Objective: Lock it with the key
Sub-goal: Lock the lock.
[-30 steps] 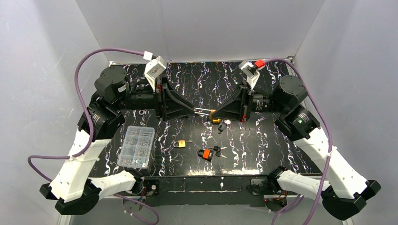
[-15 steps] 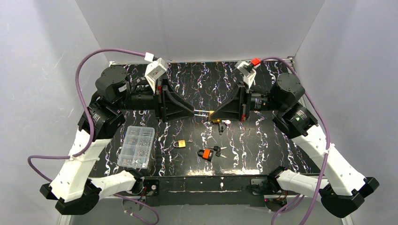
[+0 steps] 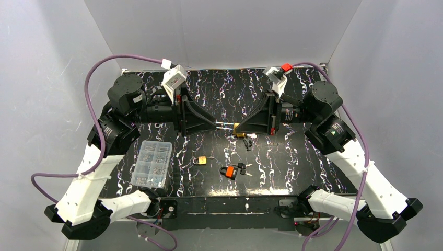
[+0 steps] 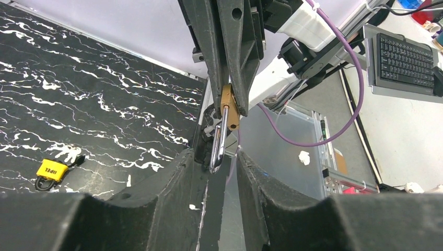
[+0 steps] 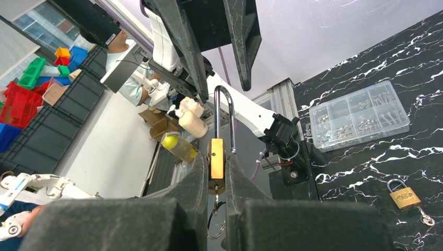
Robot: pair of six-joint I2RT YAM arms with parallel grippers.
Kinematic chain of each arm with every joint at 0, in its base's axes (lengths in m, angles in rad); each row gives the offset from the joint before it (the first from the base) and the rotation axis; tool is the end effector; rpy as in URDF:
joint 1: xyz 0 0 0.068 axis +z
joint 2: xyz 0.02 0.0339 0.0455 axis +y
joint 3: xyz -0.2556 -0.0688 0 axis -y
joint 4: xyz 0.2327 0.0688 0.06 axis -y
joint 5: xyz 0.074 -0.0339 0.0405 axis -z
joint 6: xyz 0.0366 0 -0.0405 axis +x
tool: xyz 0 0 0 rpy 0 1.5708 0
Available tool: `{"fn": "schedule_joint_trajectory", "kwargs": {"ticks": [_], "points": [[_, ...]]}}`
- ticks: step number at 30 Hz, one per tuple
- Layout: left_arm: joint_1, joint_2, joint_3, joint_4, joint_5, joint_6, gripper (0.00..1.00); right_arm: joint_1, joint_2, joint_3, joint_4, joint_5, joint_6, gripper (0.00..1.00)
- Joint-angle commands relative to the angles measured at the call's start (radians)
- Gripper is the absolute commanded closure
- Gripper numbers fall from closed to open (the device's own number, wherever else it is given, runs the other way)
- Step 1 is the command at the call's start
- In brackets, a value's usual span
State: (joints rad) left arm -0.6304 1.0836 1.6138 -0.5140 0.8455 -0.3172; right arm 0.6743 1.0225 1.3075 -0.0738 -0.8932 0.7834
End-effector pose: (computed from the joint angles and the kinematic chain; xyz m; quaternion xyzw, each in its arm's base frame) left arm 0.1204 -0.1218 0.5104 0.3886 0.5862 -0.5526 0.4472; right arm 0.1291 0.1397 0.4750 -0.3045 0.5845 0.6697 0.3424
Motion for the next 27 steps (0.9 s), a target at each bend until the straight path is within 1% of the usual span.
{"fn": "schedule_joint_trajectory", "kwargs": {"ticks": [1, 4, 9, 16, 20, 22, 27], "points": [[-0.001, -0.003, 0.007, -0.002, 0.005, 0.004, 0.67, -0.001, -0.011, 0.054, 0.064, 0.006, 0.01, 0.99], [0.0, -0.004, 0.006, -0.003, 0.005, 0.001, 0.71, -0.001, -0.005, 0.057, 0.064, 0.008, 0.01, 0.99], [-0.001, -0.001, 0.003, -0.001, 0.009, -0.004, 0.82, -0.001, -0.001, 0.058, 0.061, 0.02, 0.003, 0.99], [-0.001, 0.004, -0.005, 0.003, 0.025, -0.017, 0.83, -0.001, 0.002, 0.064, 0.04, 0.041, -0.018, 0.99], [-0.001, 0.004, -0.017, 0.029, 0.027, -0.049, 0.93, -0.001, 0.002, 0.065, 0.016, 0.055, -0.042, 0.99], [-0.001, 0.009, -0.021, 0.04, 0.015, -0.076, 1.0, -0.001, 0.002, 0.064, 0.0, 0.062, -0.062, 0.99], [-0.001, 0.015, -0.037, 0.042, -0.021, -0.132, 1.0, -0.001, -0.011, 0.074, -0.068, 0.117, -0.135, 0.99]]}}
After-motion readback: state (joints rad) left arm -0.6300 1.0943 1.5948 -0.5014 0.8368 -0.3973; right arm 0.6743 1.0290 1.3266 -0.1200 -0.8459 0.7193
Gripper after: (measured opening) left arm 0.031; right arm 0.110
